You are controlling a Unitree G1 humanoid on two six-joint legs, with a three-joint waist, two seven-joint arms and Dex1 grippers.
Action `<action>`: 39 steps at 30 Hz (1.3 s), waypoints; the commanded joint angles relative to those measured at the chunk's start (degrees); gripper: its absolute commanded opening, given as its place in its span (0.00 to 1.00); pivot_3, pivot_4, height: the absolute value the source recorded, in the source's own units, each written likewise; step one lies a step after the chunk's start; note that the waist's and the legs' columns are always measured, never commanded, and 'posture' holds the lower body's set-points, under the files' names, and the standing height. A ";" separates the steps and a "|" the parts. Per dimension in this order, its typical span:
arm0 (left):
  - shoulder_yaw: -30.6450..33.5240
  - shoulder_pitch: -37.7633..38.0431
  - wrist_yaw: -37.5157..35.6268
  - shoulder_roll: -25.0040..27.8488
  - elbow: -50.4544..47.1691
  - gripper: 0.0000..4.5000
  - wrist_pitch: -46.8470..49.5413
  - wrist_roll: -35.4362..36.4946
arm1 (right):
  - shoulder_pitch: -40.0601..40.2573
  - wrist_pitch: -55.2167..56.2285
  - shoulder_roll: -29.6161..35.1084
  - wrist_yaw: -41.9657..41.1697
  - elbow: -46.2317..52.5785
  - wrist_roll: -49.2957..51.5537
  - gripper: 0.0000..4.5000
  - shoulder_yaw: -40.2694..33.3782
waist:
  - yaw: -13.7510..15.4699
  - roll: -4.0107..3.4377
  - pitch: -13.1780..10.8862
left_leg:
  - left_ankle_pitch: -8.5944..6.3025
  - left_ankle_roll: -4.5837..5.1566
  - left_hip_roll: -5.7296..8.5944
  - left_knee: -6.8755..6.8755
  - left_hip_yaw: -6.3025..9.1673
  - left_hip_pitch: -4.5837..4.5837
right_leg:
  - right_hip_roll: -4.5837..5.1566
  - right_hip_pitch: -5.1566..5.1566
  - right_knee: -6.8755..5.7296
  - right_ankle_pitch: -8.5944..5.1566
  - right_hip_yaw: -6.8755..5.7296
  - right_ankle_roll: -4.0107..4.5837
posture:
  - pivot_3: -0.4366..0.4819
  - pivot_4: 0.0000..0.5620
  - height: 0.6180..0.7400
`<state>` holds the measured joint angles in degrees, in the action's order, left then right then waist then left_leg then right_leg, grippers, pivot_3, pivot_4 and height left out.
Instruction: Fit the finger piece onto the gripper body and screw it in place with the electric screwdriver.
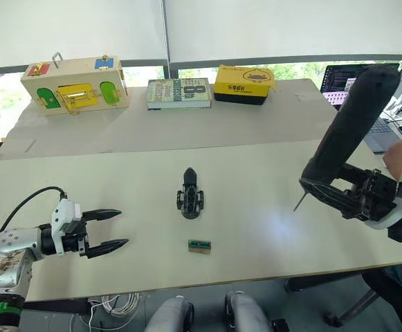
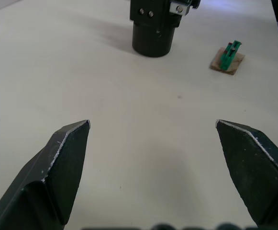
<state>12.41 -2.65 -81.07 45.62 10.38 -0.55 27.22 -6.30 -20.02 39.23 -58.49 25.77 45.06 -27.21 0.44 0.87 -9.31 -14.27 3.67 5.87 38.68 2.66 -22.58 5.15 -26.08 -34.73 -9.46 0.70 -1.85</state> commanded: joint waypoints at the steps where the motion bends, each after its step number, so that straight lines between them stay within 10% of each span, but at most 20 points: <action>1: -1.07 0.78 0.62 -0.74 -6.84 0.99 1.00 1.35 | -3.40 2.27 -0.55 0.85 4.80 2.05 0.43 2.50 | 0.04 0.00 0.00 | 0.00 0.00 -0.02 0.01 0.00 0.00 | 0.00 0.01 0.00 -0.01 -0.01 -0.01 | 0.48 0.27 1.00; 20: -18.31 -1.70 6.84 -8.27 -16.57 0.99 3.18 -6.30 | -10.84 7.93 -13.85 -0.32 6.37 -4.85 0.43 28.25 | 0.22 0.14 -0.10 | 0.03 0.08 -0.01 0.09 0.01 -0.07 | -0.08 -0.02 0.11 0.28 -0.24 0.42 | 0.48 0.27 1.00; 39: -24.84 -4.75 11.98 -13.34 -10.57 0.99 -1.14 -13.92 | -10.87 10.79 -17.09 -3.84 -0.01 -9.80 0.43 34.86 | 0.24 0.14 -0.10 | 0.09 0.06 0.01 0.16 0.00 0.00 | -0.12 -0.06 -0.15 0.29 -0.30 0.45 | 0.48 0.27 1.00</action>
<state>-11.85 -7.02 -69.90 32.62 -0.72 -1.02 14.02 -16.87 -11.68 22.85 -62.02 24.61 34.82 8.13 0.68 1.01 -9.40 -14.18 3.73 5.88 38.84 2.66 -22.55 5.03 -26.12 -34.88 -9.17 0.40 -1.39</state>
